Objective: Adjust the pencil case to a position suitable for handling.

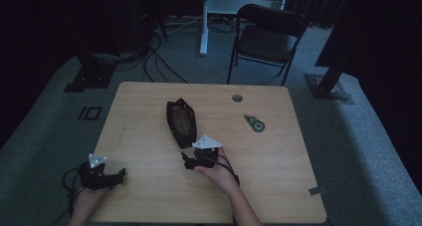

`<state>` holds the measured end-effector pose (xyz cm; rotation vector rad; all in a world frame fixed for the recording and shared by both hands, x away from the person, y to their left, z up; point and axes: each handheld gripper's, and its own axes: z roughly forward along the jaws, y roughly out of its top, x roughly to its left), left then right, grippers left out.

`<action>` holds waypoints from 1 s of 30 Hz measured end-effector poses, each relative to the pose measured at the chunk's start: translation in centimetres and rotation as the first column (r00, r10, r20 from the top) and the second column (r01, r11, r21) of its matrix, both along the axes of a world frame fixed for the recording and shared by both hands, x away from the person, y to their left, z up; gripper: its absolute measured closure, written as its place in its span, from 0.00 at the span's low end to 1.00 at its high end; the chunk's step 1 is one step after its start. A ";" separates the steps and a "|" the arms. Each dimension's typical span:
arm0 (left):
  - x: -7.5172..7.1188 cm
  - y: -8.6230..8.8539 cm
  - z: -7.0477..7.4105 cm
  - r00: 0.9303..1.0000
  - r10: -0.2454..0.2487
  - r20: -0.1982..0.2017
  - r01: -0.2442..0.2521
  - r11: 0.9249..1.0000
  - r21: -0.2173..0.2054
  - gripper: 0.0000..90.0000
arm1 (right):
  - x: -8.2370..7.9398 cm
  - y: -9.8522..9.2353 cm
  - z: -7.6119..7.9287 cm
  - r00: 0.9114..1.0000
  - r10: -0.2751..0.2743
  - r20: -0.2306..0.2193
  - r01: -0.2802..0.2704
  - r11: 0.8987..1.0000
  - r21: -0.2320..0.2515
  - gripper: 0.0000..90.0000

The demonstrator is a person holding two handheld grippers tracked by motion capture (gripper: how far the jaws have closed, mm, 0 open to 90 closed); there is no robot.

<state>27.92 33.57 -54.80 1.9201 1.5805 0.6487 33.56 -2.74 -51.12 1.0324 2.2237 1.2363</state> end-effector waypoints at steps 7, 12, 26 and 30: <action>0.0 0.0 0.0 1.000 0.000 0.000 0.000 1.000 0.000 0.01 | 0.5 0.9 0.2 1.000 -0.023 -0.007 0.023 0.999 0.023 0.23; 0.0 0.0 0.0 1.000 0.000 0.000 0.000 1.000 0.000 0.01 | 0.9 1.6 0.4 0.996 -0.074 0.042 0.074 0.997 0.004 0.39; 0.0 0.0 0.0 1.000 0.000 0.000 0.000 1.000 0.000 0.01 | 1.4 2.7 -0.1 0.993 -0.115 0.035 0.116 0.993 -0.033 0.67; 0.0 0.0 0.0 1.000 0.000 0.000 0.000 1.000 0.000 0.01 | 1.7 2.7 -0.3 0.991 -0.133 0.016 0.133 0.991 -0.032 0.79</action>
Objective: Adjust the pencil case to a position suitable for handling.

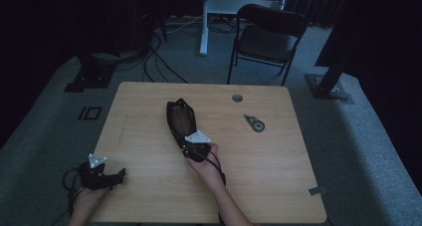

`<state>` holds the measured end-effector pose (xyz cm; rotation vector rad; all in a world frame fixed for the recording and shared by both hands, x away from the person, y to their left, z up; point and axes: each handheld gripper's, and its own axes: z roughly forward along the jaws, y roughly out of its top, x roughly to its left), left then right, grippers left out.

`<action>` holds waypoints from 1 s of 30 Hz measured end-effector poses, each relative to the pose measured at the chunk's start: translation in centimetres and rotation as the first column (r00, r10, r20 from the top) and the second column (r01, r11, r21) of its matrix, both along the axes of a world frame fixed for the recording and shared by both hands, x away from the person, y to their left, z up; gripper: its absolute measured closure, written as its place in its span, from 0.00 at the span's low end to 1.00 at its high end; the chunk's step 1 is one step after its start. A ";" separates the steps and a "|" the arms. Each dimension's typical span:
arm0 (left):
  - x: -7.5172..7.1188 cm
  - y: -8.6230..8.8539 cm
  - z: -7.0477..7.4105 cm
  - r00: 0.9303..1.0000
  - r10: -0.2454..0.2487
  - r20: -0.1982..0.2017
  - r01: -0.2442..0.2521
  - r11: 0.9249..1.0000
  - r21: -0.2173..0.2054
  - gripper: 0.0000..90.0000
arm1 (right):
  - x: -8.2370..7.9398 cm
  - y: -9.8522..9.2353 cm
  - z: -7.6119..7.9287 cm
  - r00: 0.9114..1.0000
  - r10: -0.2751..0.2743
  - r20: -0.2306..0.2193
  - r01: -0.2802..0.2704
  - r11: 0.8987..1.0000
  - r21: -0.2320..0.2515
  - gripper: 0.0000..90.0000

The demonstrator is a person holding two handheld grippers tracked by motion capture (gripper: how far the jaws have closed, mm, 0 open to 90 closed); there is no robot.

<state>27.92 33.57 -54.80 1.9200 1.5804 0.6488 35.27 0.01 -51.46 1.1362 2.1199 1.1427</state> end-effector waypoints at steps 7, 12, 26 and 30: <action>0.0 0.0 0.0 1.000 0.000 0.000 0.000 1.000 0.000 0.01 | 0.1 -0.4 -0.1 1.000 -0.005 -0.010 0.005 1.000 0.015 0.81; 0.0 0.0 0.0 1.000 0.000 0.000 0.000 1.000 0.000 0.01 | 0.0 -1.0 0.1 1.000 0.002 -0.005 -0.002 1.000 0.009 0.81; 0.0 0.0 0.0 1.000 0.000 0.000 0.000 1.000 0.000 0.01 | -0.8 -3.9 0.0 1.000 -0.004 -0.009 0.004 1.000 0.028 0.81; 0.0 0.0 0.0 1.000 0.000 0.000 0.000 1.000 0.000 0.01 | -1.1 -5.0 0.1 1.000 -0.007 -0.004 0.007 1.000 0.023 0.81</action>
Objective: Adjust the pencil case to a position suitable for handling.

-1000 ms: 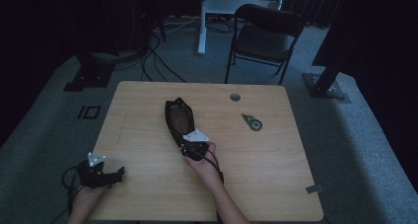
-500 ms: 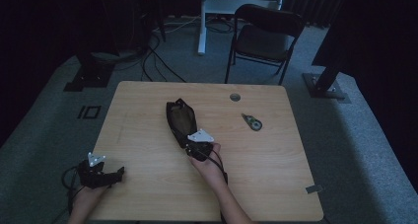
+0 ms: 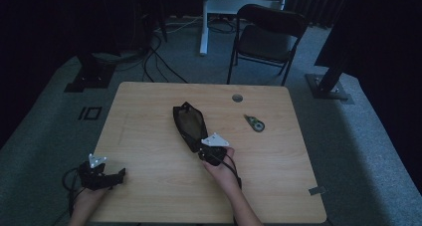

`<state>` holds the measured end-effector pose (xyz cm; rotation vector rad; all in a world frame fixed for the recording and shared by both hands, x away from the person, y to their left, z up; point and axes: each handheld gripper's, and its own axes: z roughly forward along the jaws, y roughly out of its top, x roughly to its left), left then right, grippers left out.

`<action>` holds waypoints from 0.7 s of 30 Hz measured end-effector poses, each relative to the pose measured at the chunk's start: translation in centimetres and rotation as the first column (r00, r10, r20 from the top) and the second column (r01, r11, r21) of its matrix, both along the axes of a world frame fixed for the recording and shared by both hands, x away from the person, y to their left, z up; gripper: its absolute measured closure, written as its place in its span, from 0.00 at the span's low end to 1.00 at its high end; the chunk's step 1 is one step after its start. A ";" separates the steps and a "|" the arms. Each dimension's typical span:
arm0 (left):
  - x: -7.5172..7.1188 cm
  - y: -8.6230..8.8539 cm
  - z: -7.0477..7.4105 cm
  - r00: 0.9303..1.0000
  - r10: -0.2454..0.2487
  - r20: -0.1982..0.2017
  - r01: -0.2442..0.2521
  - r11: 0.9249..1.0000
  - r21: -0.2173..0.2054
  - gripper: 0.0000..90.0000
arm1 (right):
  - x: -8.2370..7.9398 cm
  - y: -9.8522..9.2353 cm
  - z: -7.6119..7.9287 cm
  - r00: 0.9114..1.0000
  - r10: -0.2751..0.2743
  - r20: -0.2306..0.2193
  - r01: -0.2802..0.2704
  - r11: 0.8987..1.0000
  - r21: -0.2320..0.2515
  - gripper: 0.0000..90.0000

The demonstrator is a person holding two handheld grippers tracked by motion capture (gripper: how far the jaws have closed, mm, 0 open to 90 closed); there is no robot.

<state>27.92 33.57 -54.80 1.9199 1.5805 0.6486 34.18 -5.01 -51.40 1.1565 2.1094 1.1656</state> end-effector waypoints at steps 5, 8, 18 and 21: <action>0.0 0.0 0.0 1.000 0.000 0.000 0.000 1.000 0.000 0.01 | -0.3 -1.2 0.1 1.000 -0.001 -0.006 0.001 1.000 0.000 0.81; 0.0 0.0 0.0 1.000 0.000 0.000 0.000 1.000 0.000 0.01 | -0.6 -2.0 0.1 1.000 0.000 -0.014 0.000 1.000 0.006 0.81; 0.0 0.0 0.0 1.000 0.000 0.000 0.000 1.000 0.000 0.01 | -1.8 -4.4 0.1 1.000 -0.004 -0.014 0.004 1.000 -0.004 0.81; 0.0 0.0 0.0 1.000 0.000 0.000 0.000 1.000 0.000 0.01 | -2.1 -5.3 0.0 1.000 -0.009 -0.011 0.009 1.000 -0.003 0.81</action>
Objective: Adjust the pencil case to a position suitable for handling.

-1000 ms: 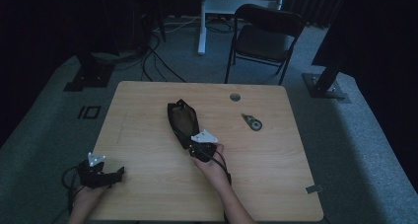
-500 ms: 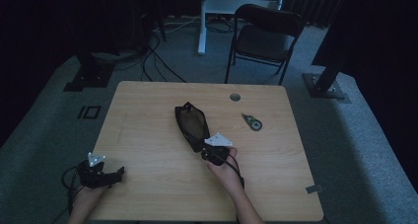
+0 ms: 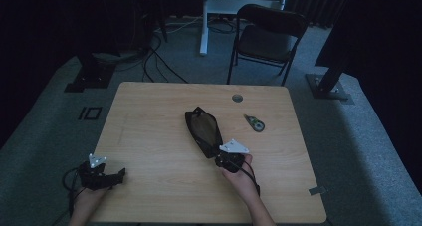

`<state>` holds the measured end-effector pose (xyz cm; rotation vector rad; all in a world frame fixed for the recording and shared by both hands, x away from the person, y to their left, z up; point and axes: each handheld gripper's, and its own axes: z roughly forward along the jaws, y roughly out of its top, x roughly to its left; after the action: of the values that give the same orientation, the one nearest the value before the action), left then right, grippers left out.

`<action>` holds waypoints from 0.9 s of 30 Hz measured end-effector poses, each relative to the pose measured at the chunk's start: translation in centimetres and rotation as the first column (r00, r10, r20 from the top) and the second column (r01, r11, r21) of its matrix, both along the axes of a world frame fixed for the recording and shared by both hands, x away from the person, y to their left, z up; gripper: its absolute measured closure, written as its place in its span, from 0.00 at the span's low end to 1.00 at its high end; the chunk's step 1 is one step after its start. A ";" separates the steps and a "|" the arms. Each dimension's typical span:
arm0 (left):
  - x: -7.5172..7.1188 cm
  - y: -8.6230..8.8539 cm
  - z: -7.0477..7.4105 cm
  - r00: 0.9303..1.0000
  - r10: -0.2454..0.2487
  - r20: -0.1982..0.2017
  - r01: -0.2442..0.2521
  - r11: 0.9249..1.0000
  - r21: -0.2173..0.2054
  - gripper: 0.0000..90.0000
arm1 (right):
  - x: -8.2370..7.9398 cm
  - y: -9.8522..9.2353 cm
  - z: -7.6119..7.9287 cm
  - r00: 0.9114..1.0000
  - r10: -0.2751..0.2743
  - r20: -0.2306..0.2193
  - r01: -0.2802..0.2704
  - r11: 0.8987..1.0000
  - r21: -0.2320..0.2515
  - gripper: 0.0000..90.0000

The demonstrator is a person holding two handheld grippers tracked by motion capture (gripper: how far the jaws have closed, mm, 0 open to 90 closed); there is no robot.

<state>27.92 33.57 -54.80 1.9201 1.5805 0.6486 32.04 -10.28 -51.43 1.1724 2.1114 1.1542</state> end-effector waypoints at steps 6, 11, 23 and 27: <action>0.0 0.0 0.0 1.000 0.000 0.000 0.000 1.000 0.000 0.01 | -0.6 -1.6 -0.2 1.000 -0.015 -0.007 0.015 1.000 0.015 0.81; 0.0 0.0 0.0 1.000 0.000 0.000 0.000 1.000 0.000 0.01 | -1.3 -2.4 -0.1 1.000 -0.009 -0.006 0.009 1.000 0.015 0.81; 0.0 0.0 0.0 1.000 0.000 0.000 0.000 1.000 0.000 0.01 | -3.0 -4.7 -0.2 1.000 -0.021 -0.011 0.021 1.000 0.019 0.81; 0.0 0.0 0.0 1.000 0.000 0.000 0.000 1.000 0.000 0.01 | -3.5 -5.3 -0.3 1.000 -0.028 -0.006 0.028 1.000 0.009 0.81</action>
<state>27.92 33.57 -54.80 1.9201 1.5808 0.6482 28.50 -15.55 -51.69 1.2073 2.0901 1.1506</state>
